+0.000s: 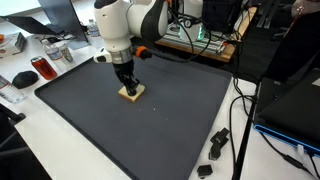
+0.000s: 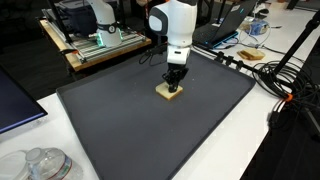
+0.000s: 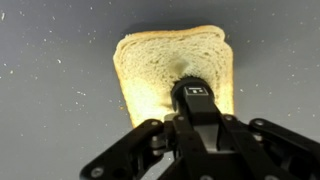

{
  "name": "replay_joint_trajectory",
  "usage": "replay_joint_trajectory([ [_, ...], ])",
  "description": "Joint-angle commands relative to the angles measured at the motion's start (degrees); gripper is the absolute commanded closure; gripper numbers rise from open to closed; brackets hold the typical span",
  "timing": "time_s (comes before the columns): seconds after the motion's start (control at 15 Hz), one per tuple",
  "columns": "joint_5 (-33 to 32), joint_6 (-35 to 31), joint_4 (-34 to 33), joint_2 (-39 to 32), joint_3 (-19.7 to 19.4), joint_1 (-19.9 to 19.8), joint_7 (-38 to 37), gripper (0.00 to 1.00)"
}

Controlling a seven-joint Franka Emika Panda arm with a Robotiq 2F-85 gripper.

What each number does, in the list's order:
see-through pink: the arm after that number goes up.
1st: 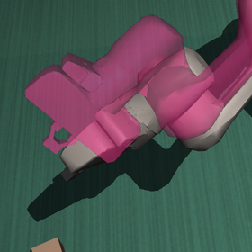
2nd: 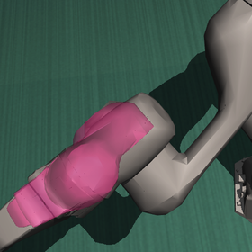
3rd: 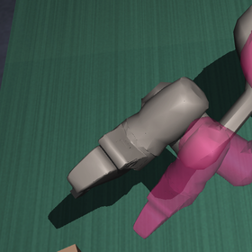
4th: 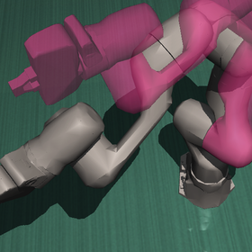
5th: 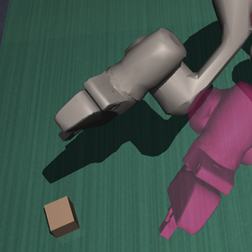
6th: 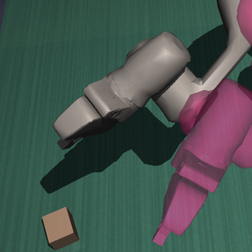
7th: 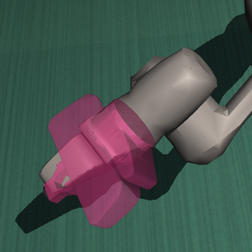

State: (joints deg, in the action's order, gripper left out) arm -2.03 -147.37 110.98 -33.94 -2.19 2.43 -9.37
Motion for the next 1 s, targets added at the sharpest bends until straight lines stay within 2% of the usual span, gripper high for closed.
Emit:
replay_joint_trajectory([
  [0.0, 0.46, -0.31, -3.12, -7.42, -0.28, 0.14, -0.23, 0.95],
  [0.33, -0.63, -0.24, -1.94, -5.37, -1.17, 1.39, -1.35, 0.95],
  [0.93, -0.23, 0.95, 0.13, -1.08, -1.00, 0.64, -0.33, 0.95],
])
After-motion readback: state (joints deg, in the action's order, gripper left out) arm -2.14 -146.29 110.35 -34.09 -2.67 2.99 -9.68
